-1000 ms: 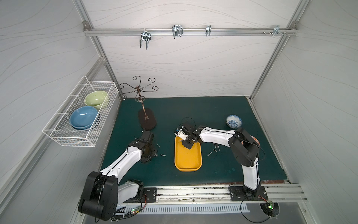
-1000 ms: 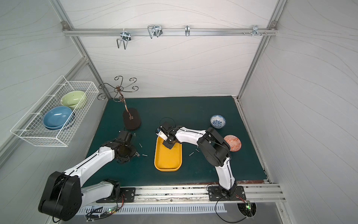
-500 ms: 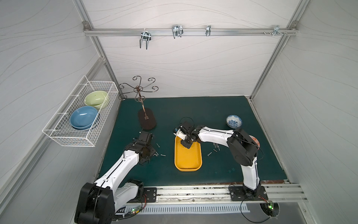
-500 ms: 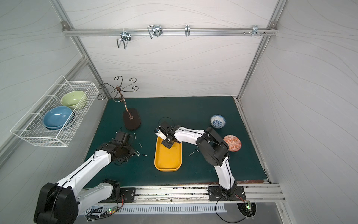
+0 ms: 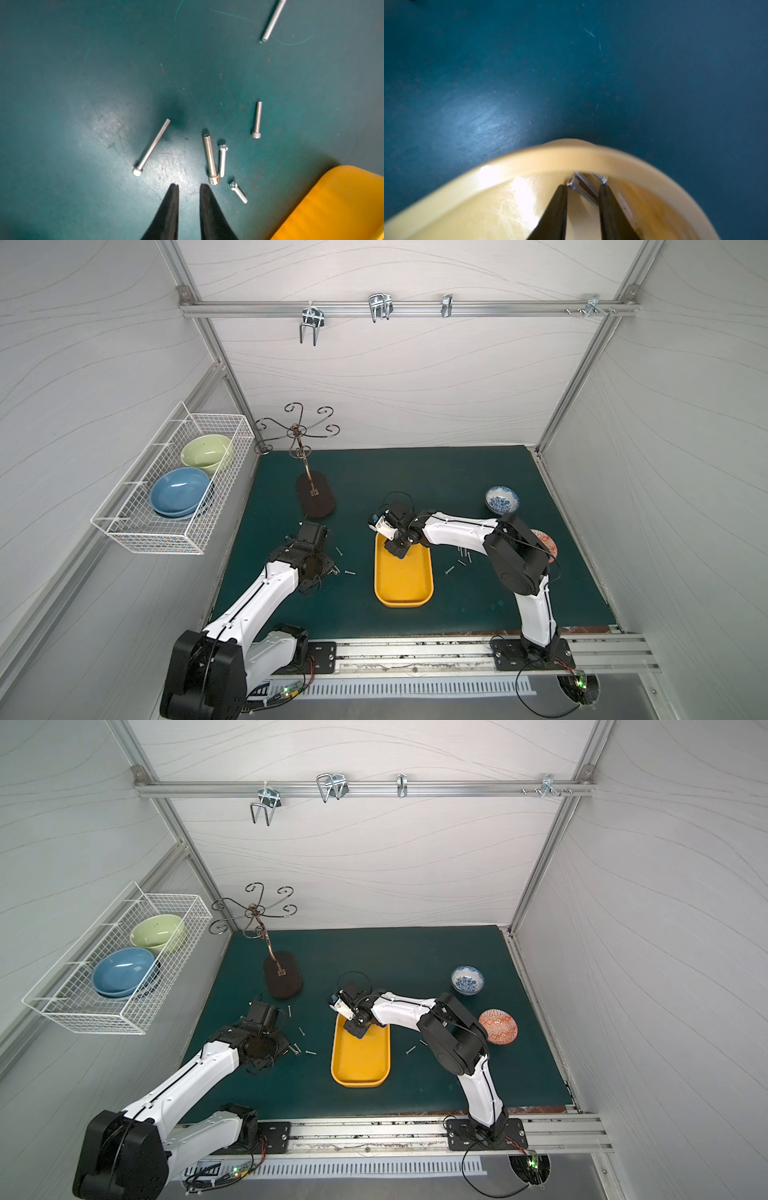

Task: Take out the screws from the storage box
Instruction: Pick up the screw from the storage box.

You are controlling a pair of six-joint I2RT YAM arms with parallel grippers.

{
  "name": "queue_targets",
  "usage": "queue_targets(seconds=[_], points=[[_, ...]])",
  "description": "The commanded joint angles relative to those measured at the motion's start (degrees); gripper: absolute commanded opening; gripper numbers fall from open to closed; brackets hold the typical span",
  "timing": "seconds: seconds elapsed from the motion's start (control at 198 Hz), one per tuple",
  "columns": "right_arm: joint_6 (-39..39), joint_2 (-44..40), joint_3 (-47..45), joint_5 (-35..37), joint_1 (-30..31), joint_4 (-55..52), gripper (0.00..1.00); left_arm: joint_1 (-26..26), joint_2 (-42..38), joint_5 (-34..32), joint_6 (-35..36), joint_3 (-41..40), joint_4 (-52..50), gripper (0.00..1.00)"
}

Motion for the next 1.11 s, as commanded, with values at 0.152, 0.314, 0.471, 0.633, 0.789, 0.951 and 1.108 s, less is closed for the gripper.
queue_targets(seconds=[0.152,0.314,0.471,0.633,0.789,0.951,1.108], points=[[5.62,2.43,-4.84,-1.99,2.18,-5.20,0.22,0.39,-0.16,0.01,0.01,1.05,-0.23,0.20],[6.98,3.53,-4.60,-1.68,1.33,-5.64,0.13,0.43,-1.32,-0.12,0.02,1.11,-0.73,0.26],[7.53,3.61,-4.47,-3.30,-0.01,-5.47,0.10,0.33,-3.93,0.19,0.00,0.23,-0.04,0.40],[7.41,3.21,-4.05,-3.88,-0.37,-4.85,0.09,0.43,-5.11,-0.25,0.01,0.55,-0.90,0.40],[7.90,0.04,-3.52,-3.07,-0.80,-4.31,0.03,0.30,-5.61,0.01,-0.03,0.69,-1.01,0.40],[8.39,-5.15,-3.71,-3.27,-1.43,-3.55,0.01,0.37,-6.12,1.34,0.61,1.43,-1.43,0.39],[10.27,-9.38,-5.80,-2.47,-2.08,-2.08,0.00,0.32,-7.94,3.63,1.70,2.66,-2.17,0.39]])
